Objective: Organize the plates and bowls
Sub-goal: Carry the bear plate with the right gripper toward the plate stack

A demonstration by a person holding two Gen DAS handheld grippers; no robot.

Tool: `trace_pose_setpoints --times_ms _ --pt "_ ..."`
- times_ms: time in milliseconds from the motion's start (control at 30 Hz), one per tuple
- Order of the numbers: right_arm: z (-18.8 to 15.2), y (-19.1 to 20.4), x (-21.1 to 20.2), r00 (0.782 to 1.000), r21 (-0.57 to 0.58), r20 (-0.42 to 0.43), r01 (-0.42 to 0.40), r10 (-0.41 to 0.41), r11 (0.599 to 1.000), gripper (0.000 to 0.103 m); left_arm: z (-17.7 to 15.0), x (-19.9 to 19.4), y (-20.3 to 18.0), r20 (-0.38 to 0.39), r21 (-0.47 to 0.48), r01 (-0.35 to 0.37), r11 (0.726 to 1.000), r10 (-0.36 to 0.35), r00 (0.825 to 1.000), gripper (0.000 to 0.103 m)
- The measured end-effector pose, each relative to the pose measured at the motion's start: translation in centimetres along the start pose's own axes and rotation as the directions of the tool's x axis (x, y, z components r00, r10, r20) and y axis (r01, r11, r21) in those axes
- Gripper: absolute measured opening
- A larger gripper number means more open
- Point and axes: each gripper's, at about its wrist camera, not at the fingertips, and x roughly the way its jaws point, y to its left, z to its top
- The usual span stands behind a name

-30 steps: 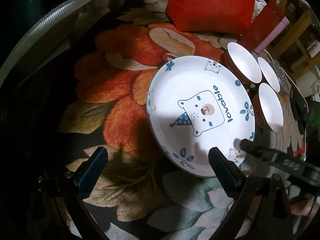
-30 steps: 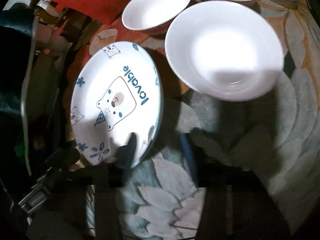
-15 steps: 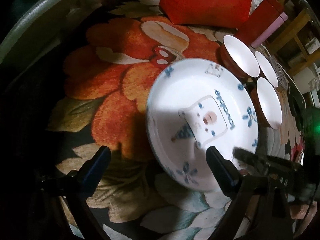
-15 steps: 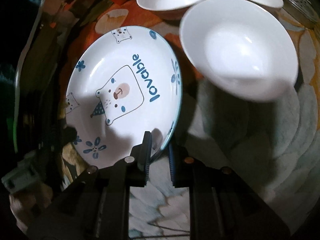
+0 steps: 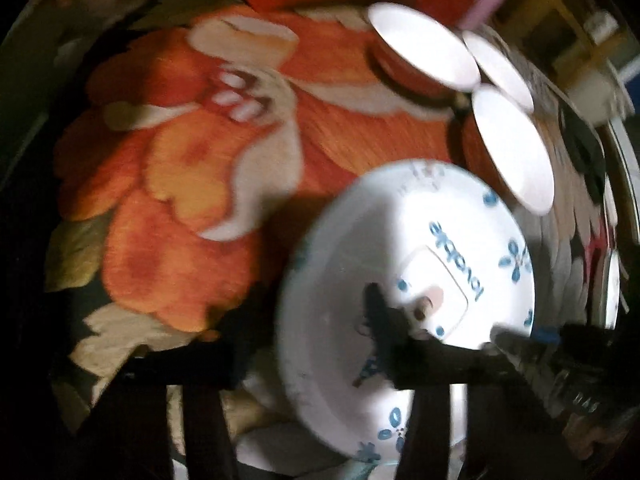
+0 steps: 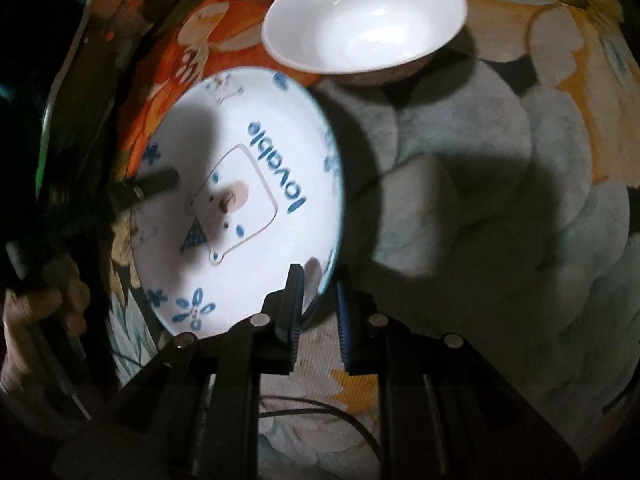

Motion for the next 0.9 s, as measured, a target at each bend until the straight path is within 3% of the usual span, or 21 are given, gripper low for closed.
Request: trace_pose_setpoints --times_ms 100,200,367,600,900 --pt "0.5 0.0 0.0 1.000 0.020 0.018 -0.001 0.001 1.000 0.016 -0.4 0.0 -0.7 0.020 0.042 -0.044 0.998 0.044 0.999 0.042" --pt "1.0 0.6 0.1 0.999 -0.003 0.034 0.038 -0.038 0.999 0.016 -0.8 -0.3 0.3 0.011 0.013 -0.013 1.000 0.013 1.000 0.030" --pt "2.3 1.8 0.2 0.990 -0.103 0.085 0.122 -0.114 0.987 0.016 -2.9 -0.7 0.8 -0.016 0.015 0.015 1.000 -0.015 1.000 0.029" --pt "2.4 1.4 0.2 0.992 -0.089 0.094 0.090 -0.081 0.992 0.019 -4.0 -1.5 2.3 0.028 -0.066 0.028 0.997 -0.026 0.999 0.029" --pt "1.8 0.8 0.6 0.997 -0.049 0.054 0.061 -0.058 0.997 0.014 -3.2 -0.9 1.9 0.020 -0.034 0.008 0.999 -0.008 1.000 0.024"
